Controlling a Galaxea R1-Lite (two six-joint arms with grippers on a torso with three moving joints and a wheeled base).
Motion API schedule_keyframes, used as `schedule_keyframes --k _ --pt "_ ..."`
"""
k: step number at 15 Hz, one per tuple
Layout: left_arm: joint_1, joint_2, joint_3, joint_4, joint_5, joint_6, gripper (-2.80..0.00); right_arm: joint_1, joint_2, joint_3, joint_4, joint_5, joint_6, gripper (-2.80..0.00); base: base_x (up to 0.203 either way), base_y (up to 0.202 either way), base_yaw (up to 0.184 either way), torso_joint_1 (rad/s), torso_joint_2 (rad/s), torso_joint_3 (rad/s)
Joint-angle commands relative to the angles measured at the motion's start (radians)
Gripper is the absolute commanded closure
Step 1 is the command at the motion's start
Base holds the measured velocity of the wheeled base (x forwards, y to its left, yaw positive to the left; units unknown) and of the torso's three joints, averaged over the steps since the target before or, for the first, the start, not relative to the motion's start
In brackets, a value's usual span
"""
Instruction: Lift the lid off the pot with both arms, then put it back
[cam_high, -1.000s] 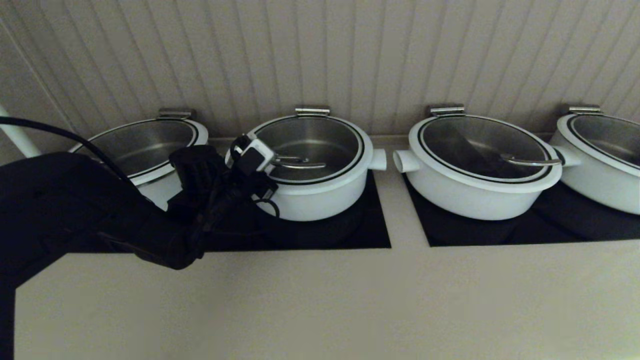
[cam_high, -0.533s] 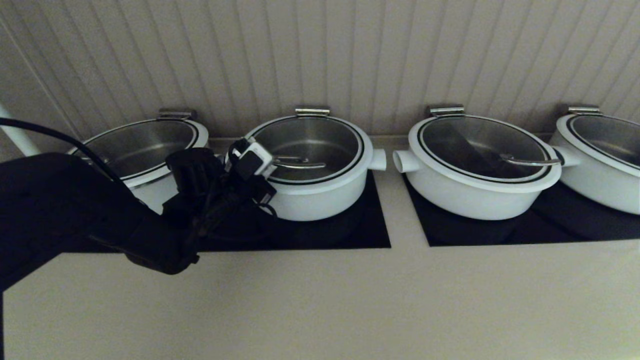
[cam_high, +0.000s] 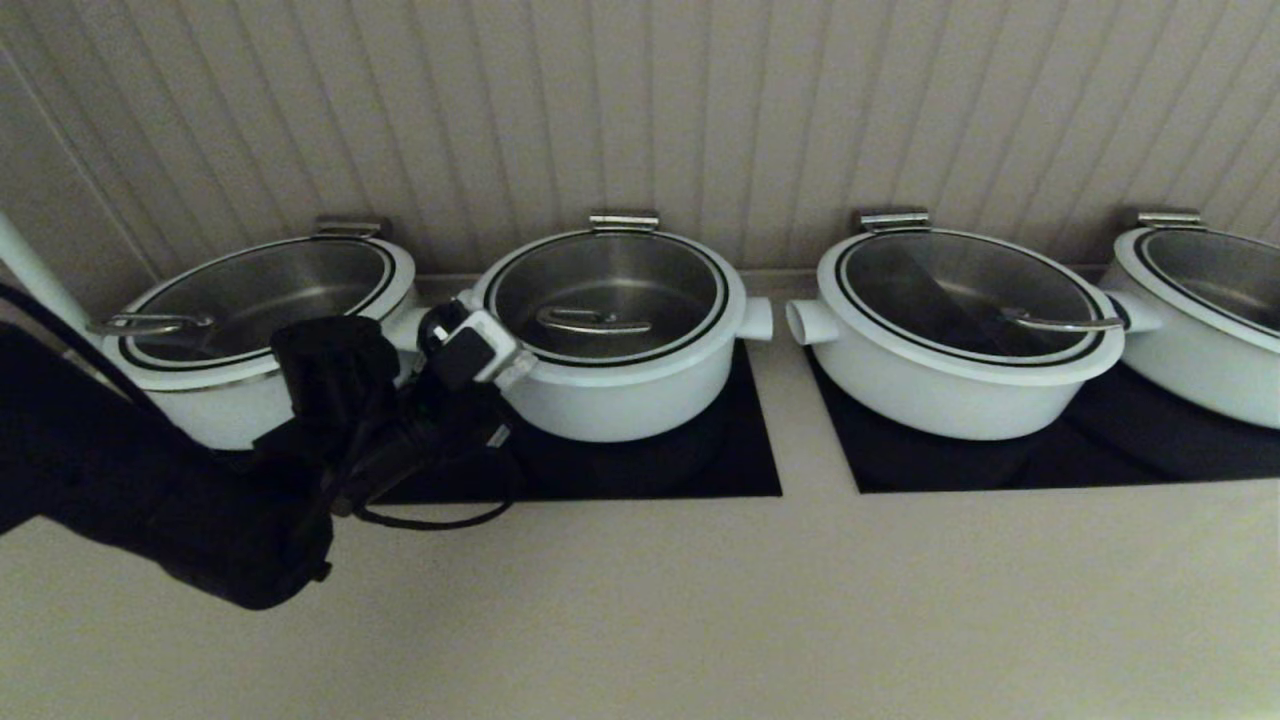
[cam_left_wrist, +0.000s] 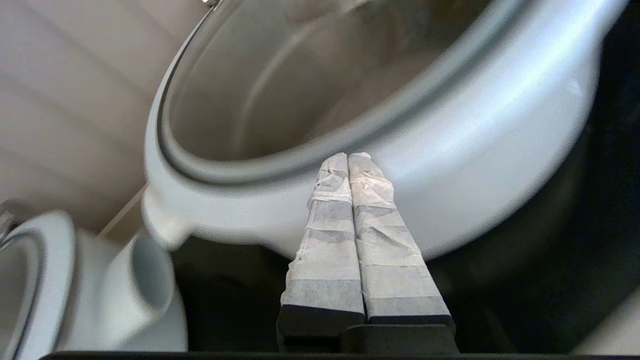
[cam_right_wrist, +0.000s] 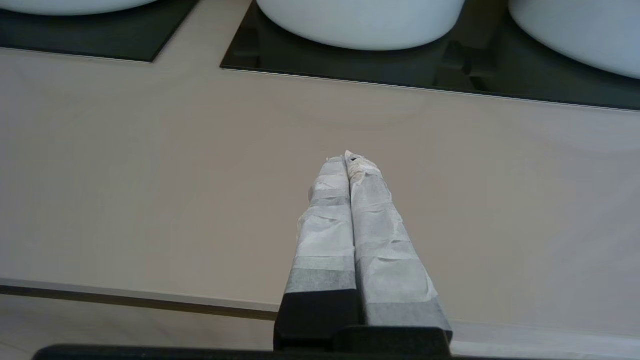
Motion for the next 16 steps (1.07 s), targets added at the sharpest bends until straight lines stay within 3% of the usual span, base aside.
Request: schedule_keyframes --k 1,6,11,14,16 --pt "0.000 -0.136 0.113 -0.019 0.000 0.002 0.00 0.000 0.000 0.000 0.000 0.001 -0.001 0.00 0.000 0.000 0.000 0.000 0.00 0.000" --pt "0.000 -0.438 0.328 -0.010 0.087 0.000 0.00 0.000 0.000 0.000 0.000 0.001 -0.001 0.00 0.000 0.000 0.000 0.000 0.00 0.000" --pt "0.000 -0.796 0.463 0.051 0.252 -0.002 0.00 0.000 0.000 0.000 0.000 0.001 -0.001 0.00 0.000 0.000 0.000 0.000 0.00 0.000" --pt "0.000 -1.062 0.505 0.183 0.340 -0.002 0.00 0.000 0.000 0.000 0.000 0.001 -0.001 0.00 0.000 0.000 0.000 0.000 0.00 0.000" --pt "0.001 -1.275 0.512 0.351 0.377 -0.005 0.00 0.000 0.000 0.000 0.000 0.001 -0.001 0.00 0.000 0.000 0.000 0.000 0.00 0.000"
